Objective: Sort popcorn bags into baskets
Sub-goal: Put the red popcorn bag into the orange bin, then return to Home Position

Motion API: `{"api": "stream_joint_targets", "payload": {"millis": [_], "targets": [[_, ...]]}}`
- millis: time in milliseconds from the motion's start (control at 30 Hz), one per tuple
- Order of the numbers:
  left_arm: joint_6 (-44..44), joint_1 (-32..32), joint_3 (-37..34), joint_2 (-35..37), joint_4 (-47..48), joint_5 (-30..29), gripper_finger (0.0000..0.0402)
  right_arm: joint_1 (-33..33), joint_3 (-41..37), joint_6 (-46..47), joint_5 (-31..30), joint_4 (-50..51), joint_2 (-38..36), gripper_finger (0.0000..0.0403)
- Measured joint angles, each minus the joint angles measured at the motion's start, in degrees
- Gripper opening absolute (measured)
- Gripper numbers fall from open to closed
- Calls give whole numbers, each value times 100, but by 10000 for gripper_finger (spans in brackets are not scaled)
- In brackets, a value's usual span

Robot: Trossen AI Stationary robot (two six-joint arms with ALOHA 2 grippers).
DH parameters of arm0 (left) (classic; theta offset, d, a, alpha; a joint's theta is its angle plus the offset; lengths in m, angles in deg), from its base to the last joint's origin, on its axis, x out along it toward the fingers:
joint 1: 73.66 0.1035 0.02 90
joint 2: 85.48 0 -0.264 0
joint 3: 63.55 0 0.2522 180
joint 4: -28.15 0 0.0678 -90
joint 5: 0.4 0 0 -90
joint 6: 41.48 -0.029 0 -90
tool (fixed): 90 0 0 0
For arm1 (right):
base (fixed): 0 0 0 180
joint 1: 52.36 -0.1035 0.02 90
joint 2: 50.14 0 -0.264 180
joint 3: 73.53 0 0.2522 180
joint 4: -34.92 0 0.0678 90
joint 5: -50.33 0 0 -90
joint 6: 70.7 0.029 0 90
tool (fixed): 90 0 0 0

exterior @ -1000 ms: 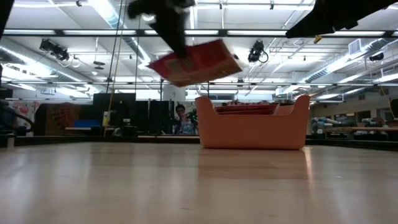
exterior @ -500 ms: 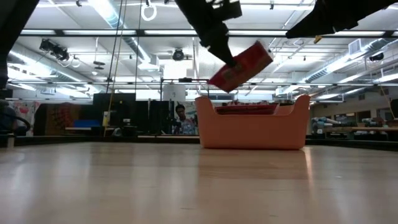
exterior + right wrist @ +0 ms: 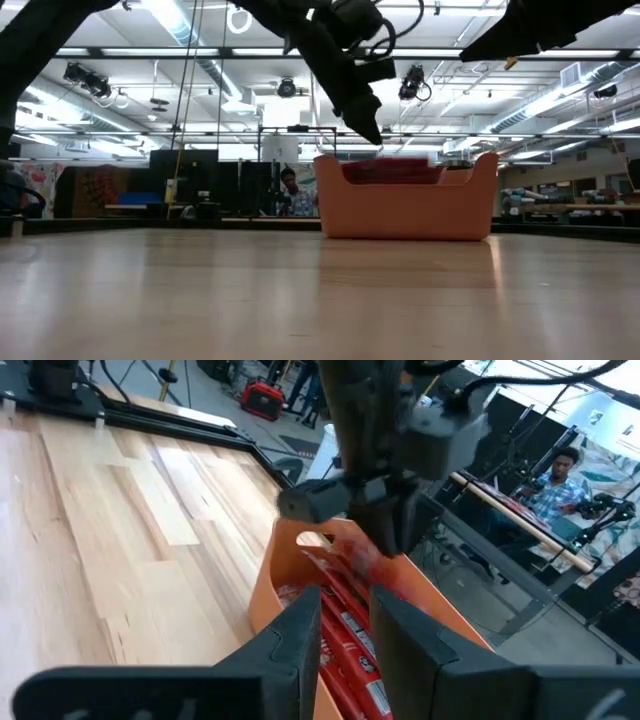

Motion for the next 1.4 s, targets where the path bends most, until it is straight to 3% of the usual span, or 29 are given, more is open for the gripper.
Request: {"api": "stream_joint_targets", "payload": {"millis": [167, 333, 500, 700, 900, 1000, 1167, 1400], "targets": [[7, -150, 1, 244, -26, 44, 114, -1, 0, 1, 48, 46, 0, 94], [427, -296, 12, 683, 907, 796, 130, -131, -139, 312, 218, 309, -2, 94], [843, -443, 1, 809, 1926, 1163, 112, -254, -407, 1043, 82, 616, -91, 91], [908, -870, 0, 874, 2564, 1197, 80, -253, -574, 1314, 608, 516, -271, 71], [974, -1190, -115, 1184, 2957, 807, 45, -268, -614, 1137, 656, 314, -271, 56], [1230, -1255, -800, 1709, 2696, 714, 32, -267, -549, 771, 658, 229, -284, 55], [1784, -1356, -2515, 2944, 1640, 539, 18, -281, -192, 30, 815, 189, -315, 55], [2231, -1595, -4687, 4656, -81, 469, 16, -281, 247, -86, 1121, 31, -353, 57]]}}
